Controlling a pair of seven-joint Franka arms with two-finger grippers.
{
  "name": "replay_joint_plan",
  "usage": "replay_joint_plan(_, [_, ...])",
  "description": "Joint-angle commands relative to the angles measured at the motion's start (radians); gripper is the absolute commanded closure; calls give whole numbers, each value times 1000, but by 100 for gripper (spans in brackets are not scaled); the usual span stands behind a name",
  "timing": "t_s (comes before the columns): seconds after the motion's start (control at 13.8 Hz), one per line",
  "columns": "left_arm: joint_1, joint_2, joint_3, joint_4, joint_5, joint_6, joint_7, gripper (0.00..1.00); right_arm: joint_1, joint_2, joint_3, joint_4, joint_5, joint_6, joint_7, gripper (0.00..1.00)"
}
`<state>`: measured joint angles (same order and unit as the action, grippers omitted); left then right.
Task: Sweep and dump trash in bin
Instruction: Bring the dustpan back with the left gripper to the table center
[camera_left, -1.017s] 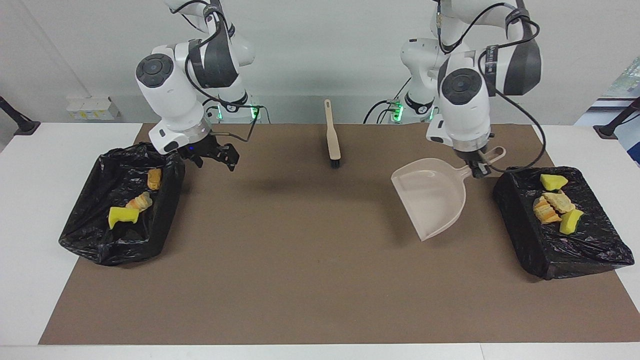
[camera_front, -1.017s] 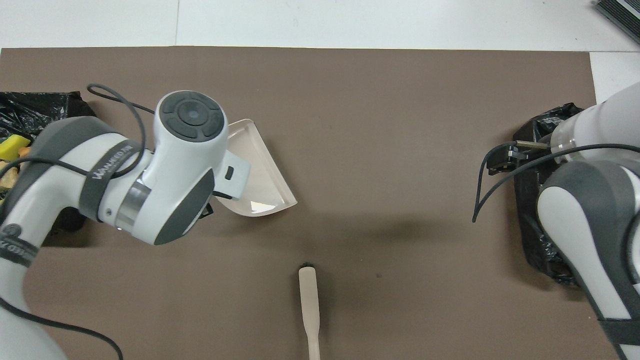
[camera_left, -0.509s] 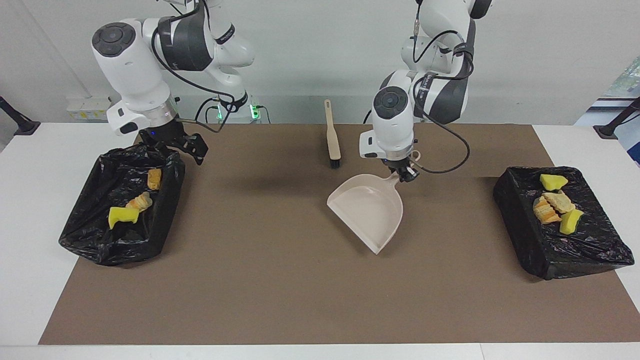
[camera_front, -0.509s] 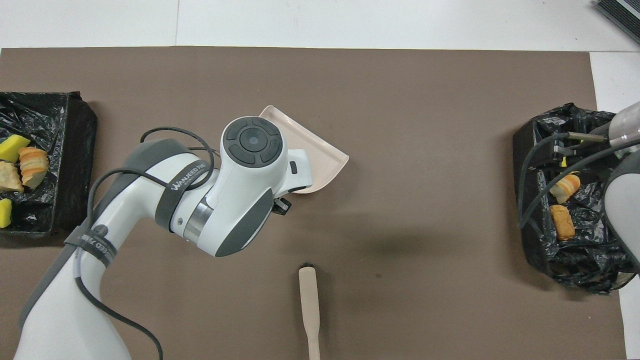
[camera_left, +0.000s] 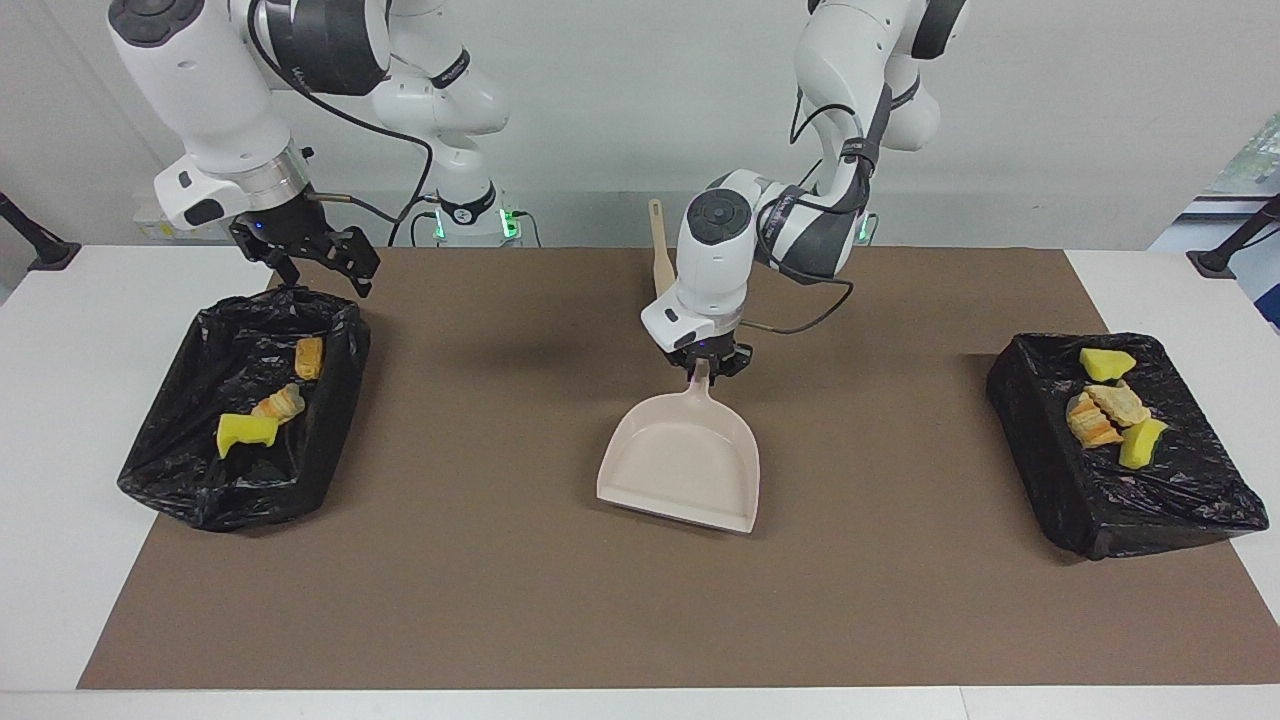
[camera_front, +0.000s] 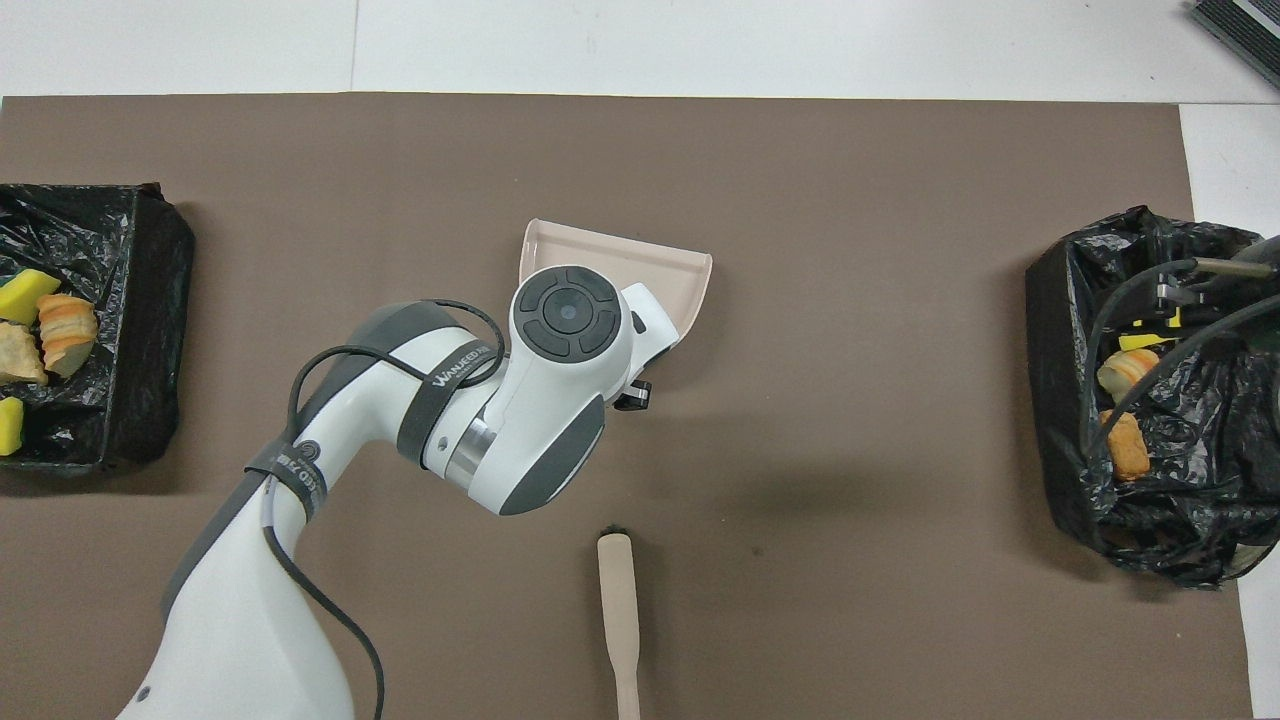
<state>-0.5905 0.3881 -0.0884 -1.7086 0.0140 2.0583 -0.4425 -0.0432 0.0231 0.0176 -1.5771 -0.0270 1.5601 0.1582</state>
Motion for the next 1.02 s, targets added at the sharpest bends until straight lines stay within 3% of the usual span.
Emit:
replay_joint_plan(0.0, [-35, 64, 21, 40, -17, 34, -76, 100, -26, -24, 24, 8, -1, -25, 32, 0])
replay_joint_plan(0.36, [-38, 51, 21, 41, -19, -7, -74, 100, -1, -66, 27, -58, 15, 5, 72, 0])
replay_joint_plan(0.44, [-37, 45, 21, 41, -17, -10, -74, 86, -1, -66, 27, -60, 21, 2, 67, 0])
replay_joint_plan(0.51, [-35, 37, 21, 41, -17, -12, -74, 57, -1, -66, 27, -58, 21, -6, 51, 0])
replay_joint_plan(0.58, [-32, 10, 22, 32, -17, -12, -77, 13, -1, -66, 27, -58, 21, -8, 8, 0])
replay_joint_plan(0.65, [-26, -21, 27, 21, -16, -18, -70, 0, -1, -66, 27, -58, 21, -9, -20, 0])
replay_joint_plan(0.94, [64, -115, 35, 9, -16, -191, -59, 0, -1, -66, 27, -58, 19, 8, -12, 0])
